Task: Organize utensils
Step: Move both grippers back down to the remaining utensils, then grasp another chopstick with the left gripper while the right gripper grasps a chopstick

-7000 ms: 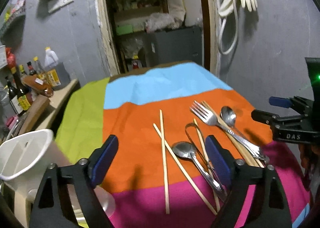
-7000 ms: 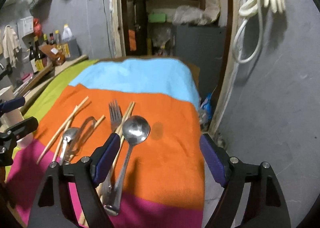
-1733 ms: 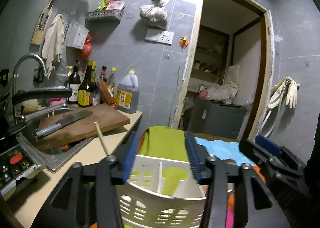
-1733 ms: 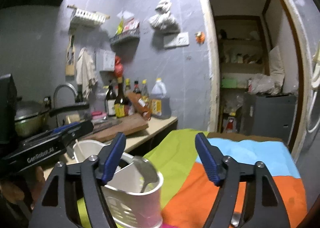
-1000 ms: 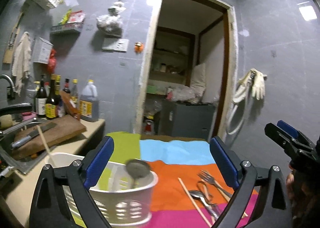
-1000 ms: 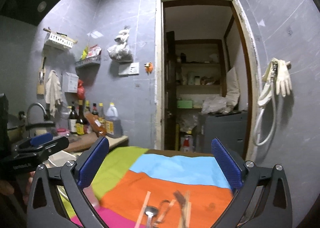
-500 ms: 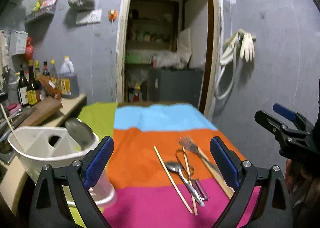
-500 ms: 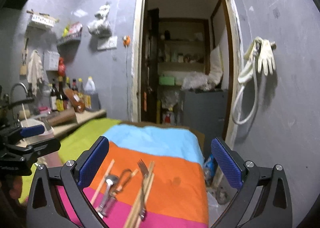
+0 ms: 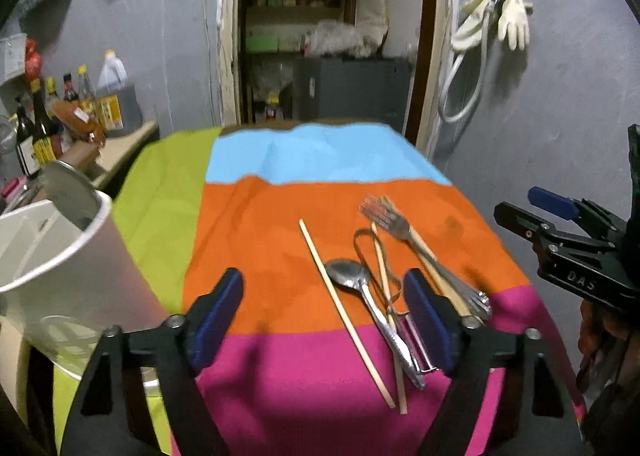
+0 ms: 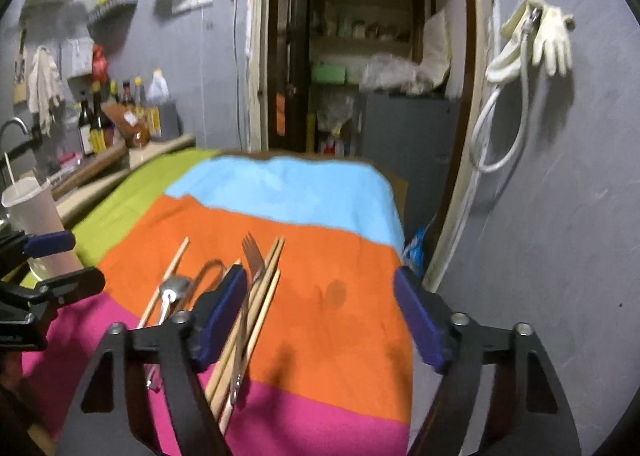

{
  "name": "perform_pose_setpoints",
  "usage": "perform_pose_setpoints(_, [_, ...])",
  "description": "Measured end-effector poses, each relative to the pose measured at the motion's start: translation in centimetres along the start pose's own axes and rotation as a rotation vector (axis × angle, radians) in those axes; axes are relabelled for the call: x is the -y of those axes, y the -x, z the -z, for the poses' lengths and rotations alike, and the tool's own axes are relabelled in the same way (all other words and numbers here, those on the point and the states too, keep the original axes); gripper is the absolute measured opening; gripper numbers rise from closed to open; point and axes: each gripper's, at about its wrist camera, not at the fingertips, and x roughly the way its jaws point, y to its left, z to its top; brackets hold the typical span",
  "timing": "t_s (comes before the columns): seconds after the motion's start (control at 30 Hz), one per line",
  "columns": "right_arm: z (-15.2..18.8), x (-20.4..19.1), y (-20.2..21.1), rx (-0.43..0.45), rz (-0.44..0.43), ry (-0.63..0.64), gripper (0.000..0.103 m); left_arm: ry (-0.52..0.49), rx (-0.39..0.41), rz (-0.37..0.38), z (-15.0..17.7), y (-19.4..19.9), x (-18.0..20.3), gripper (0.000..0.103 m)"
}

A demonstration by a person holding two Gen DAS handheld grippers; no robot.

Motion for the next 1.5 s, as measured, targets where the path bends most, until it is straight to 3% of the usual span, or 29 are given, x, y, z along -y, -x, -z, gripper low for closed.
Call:
perform_pose_setpoints(0.1, [0.2, 0.0, -1.5, -0.063, -0.034, -0.006, 0.055, 0.013, -0.065, 0.013, -0.1, -1.7, -0.3, 0.057])
perform_pose_setpoints(0.23, [0.3, -0.1, -3.1, -0.126, -0.065, -0.005, 0.048, 0.019, -0.132, 0.022, -0.2, -3.8, -0.6, 0.044])
perform_pose_setpoints(0.37, [0.4, -0.1, -5.2, -0.2, -0.086, -0.02, 0.044, 0.029, -0.194, 0.01, -0.3, -5.7, -1.0, 0.039])
perform_pose_setpoints(0.6, [0.9, -0.3, -8.0, -0.311, -0.14, -0.027, 0.033, 0.056, -0.236, 0.026, -0.4, -7.2, -1.9, 0.027])
perform_pose_setpoints(0.9, [0.4, -0.4, -9.3, -0.355, -0.187, -0.05, 0.027, 0.061, -0.268, 0.045, -0.4, -8.0, -2.5, 0.024])
perform_pose_setpoints(1.1, [0.0, -1.0, -10.3, -0.379, -0.17, -0.027, 0.022, 0.076, -0.292, 0.043, -0.9, -8.9, -2.4, 0.021])
perform_pose_setpoints(1.2, [-0.3, -0.5, -10.8, -0.406, -0.214, -0.093, 0.01, 0.085, -0.313, 0.049, -1.3, -9.1, -2.6, 0.014])
perform_pose_setpoints(1.37, [-0.3, 0.5, -11.0, -0.436, -0.27, -0.218, 0.005, 0.123, -0.341, 0.073, -1.6, -9.0, -3.2, 0.003])
perform_pose_setpoints(1.5, [0.0, 0.8, -10.3, -0.422, -0.285, -0.276, 0.003, 0.132, -0.333, 0.092, -1.4, -8.2, -3.0, 0.002])
